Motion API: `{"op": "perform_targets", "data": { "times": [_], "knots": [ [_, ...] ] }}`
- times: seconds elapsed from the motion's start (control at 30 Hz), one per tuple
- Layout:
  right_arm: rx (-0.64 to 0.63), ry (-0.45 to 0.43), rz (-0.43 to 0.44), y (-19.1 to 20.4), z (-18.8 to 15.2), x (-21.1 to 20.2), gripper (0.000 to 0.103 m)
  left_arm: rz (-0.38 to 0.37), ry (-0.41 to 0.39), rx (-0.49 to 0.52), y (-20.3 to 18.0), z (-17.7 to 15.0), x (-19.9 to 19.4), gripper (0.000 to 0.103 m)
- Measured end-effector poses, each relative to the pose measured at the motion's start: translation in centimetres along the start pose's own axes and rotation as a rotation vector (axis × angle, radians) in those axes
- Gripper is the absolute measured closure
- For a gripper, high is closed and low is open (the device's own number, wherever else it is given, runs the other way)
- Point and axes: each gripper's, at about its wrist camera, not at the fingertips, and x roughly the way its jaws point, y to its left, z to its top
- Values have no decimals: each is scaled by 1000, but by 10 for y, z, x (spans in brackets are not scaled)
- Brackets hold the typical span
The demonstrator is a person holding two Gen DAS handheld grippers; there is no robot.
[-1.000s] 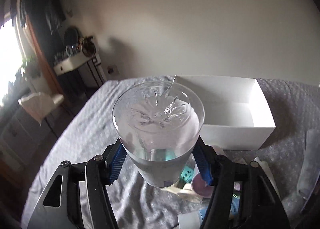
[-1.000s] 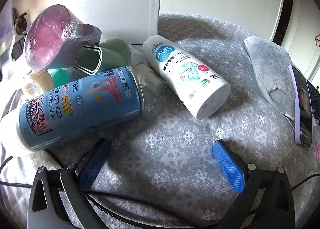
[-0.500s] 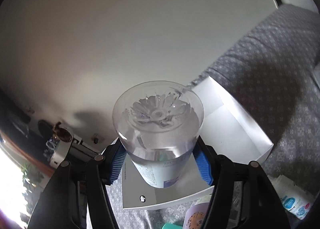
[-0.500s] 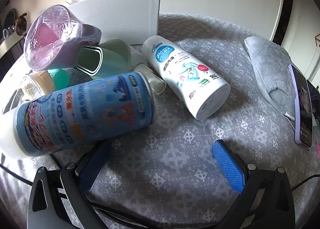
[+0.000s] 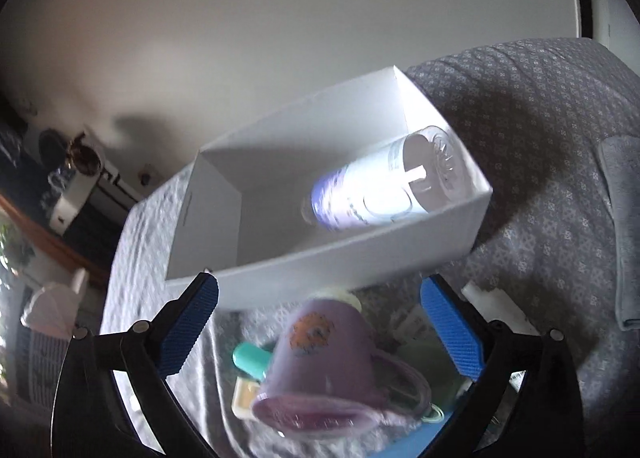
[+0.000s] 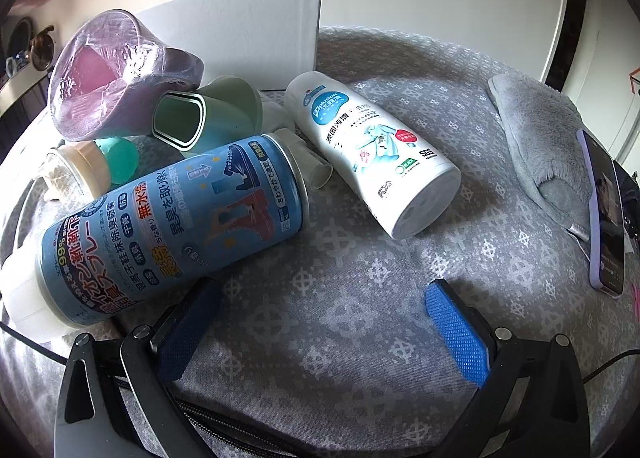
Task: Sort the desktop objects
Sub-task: 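Carry the bottle over the white box and open the left tool, then grasp the lavender tiger-print mug with the left tool, then lower the mug into the white box and open the left tool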
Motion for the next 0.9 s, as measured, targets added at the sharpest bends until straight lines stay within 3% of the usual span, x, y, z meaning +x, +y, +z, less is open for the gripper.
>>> {"op": "perform_targets", "data": {
  "times": [0.23, 0.47, 0.53, 0.7, 0.9],
  "knots": [
    [0, 0, 0, 1, -1, 0, 0, -173, 208, -284, 25, -41, 46, 1],
    [0, 0, 0, 2, -1, -1, 0, -390, 294, -484, 39, -65, 98, 1],
    [0, 0, 0, 2, -1, -1, 0, -392, 279, -499, 37, -67, 99, 1],
    [0, 0, 0, 2, -1, -1, 0, -335, 272, -498, 31, -65, 88, 14],
    [-1, 0, -1, 2, 0, -1, 0, -106, 278, -328, 19, -55, 52, 19]
  ]
}}
